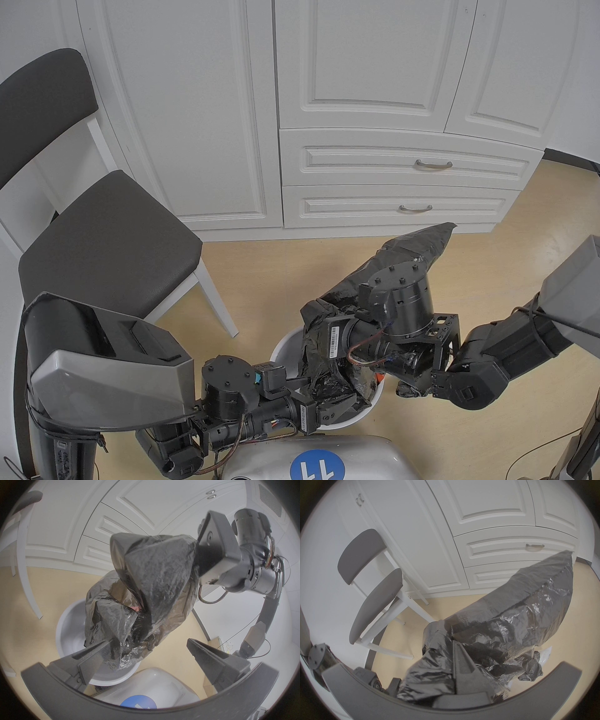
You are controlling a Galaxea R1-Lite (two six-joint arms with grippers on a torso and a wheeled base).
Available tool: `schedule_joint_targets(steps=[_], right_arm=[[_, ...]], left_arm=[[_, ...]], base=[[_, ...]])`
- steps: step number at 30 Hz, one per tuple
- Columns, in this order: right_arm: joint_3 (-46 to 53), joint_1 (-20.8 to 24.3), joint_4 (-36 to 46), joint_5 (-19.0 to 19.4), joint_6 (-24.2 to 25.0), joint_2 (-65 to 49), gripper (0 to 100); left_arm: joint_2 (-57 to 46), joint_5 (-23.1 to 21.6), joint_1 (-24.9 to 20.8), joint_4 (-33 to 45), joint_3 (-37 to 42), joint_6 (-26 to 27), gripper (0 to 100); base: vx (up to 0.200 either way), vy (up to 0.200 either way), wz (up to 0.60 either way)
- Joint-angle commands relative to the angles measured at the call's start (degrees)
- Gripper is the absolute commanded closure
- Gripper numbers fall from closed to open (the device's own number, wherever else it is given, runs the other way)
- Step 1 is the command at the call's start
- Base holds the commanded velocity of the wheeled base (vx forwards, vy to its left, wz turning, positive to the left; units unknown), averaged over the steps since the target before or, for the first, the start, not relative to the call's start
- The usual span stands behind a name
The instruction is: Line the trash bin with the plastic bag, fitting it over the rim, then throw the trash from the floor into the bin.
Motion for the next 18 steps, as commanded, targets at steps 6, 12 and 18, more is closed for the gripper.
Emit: schedule_joint_targets(steps=[6,12,18], right_arm=[[-4.0,2.4,3.8,-2.8,2.5,2.7,100],[-6.8,3.2,5.7,-4.9,5.6,3.3,100],[-7.5,3.7,5.7,-6.2,6.1,3.4,100]], left_arm=[[2.1,0.4,-0.7,0.0,-2.1,0.1,0],[2.9,0.6,-0.9,0.1,-4.4,-0.1,0],[7.1,12.0,-2.3,0.2,-10.6,-0.9,0]], base=[[0.0,0.0,0.0],[0.0,0.0,0.0],[0.0,0.0,0.0]])
